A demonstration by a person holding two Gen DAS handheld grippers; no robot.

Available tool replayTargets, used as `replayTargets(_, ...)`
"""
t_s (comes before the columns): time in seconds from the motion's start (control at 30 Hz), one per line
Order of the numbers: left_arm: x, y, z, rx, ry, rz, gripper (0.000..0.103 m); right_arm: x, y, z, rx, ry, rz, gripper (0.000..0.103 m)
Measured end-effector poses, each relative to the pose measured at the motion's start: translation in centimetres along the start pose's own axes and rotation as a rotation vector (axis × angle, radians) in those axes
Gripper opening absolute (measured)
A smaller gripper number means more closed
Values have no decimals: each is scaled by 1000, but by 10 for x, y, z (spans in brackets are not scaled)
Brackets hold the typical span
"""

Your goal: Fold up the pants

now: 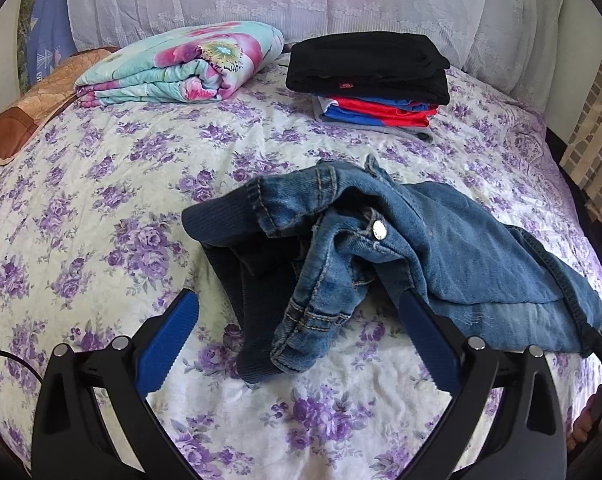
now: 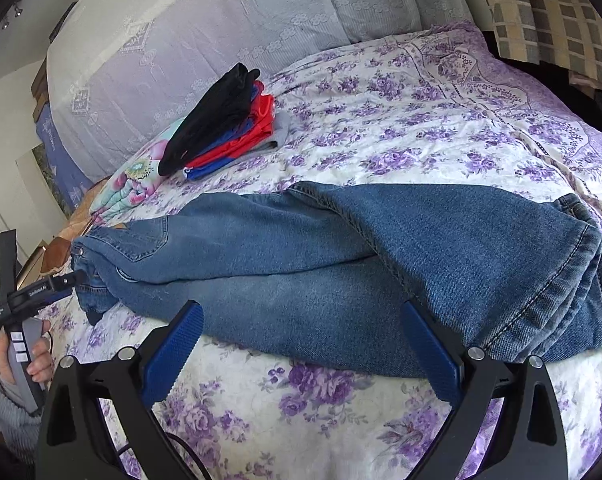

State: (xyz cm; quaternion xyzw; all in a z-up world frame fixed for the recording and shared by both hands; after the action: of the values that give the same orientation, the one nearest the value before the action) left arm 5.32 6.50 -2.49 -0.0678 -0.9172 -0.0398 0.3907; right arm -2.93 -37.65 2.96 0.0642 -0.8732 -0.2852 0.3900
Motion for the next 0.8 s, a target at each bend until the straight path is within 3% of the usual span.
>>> replayTargets(0.27,2,10,0,17,-8,38,98,-20,-13,-16,-30,120,30,99)
replayTargets(0.33,-1,12,2,22,12,34,98,-23,-10,-37,51,94,81,99)
replayTargets(0.37,-3,13,3,26,20,33,98,-22,-10,-56,138,7,167,99)
replayTargets(0.43,-5,15,3,35,32,34,98,-17,-22,-102,230,-244,514,99)
replayTargets(0.47,-4,16,3,39,33,33,98,-12,-27,-120,205,-276,545,99)
replayTargets(0.57,2,20,3,52,12,31,98,14,-27,-125,78,-201,224,99)
replayTargets(0.73,-7,25,-3,78,13,43,98,14,-9,-35,-1,51,-59,99)
replayTargets(0.8,-12,23,-7,73,27,51,98,-1,5,-10,2,137,-81,99)
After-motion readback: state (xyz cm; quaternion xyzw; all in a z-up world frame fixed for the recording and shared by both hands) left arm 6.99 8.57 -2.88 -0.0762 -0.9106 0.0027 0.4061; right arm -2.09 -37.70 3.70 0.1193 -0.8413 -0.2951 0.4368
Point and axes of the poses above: each gripper's, at about its wrist camera, not at the fingertips, and x roughly against the way its jaws point, y to its left, z to its underside, the point moved 2 cm from there along -x, roughly the way its jaws point, and after that the axes turned 14 degrees about -x, right-handed, at the moved point
